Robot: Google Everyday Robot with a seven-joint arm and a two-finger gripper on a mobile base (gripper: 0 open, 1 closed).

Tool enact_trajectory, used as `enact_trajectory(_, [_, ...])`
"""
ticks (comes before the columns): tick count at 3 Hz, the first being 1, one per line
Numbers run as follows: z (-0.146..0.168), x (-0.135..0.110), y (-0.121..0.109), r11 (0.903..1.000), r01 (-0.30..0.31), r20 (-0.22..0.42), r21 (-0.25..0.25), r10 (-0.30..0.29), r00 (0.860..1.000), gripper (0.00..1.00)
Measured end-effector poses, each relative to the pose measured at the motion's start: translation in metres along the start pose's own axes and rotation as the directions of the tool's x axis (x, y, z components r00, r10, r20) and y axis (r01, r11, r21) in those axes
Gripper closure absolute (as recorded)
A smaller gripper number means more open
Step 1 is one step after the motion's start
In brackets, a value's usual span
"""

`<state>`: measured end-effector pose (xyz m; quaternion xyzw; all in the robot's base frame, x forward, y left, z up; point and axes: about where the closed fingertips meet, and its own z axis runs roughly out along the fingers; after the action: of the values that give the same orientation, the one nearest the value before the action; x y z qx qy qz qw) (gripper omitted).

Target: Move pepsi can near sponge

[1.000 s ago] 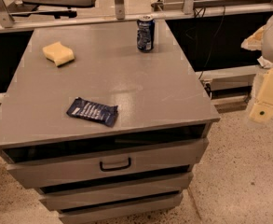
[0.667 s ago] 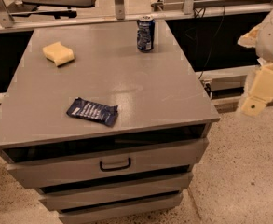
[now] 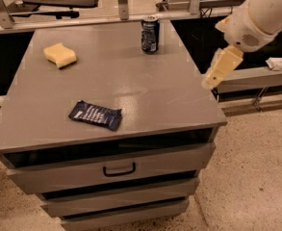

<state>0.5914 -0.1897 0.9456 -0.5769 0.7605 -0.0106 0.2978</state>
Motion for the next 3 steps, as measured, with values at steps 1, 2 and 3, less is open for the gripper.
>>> enact_trajectory(1, [0.042, -0.027, -0.049, 0.9984, -0.023, 0.115, 0.052, 0.017, 0.993, 0.0])
enact_trajectory(2, [0.071, -0.05, -0.09, 0.9912, -0.091, 0.233, 0.097, 0.066, 0.97, 0.0])
enact_trajectory(3, [0.095, -0.077, -0.123, 0.9763, -0.18, 0.358, 0.12, 0.127, 0.925, 0.0])
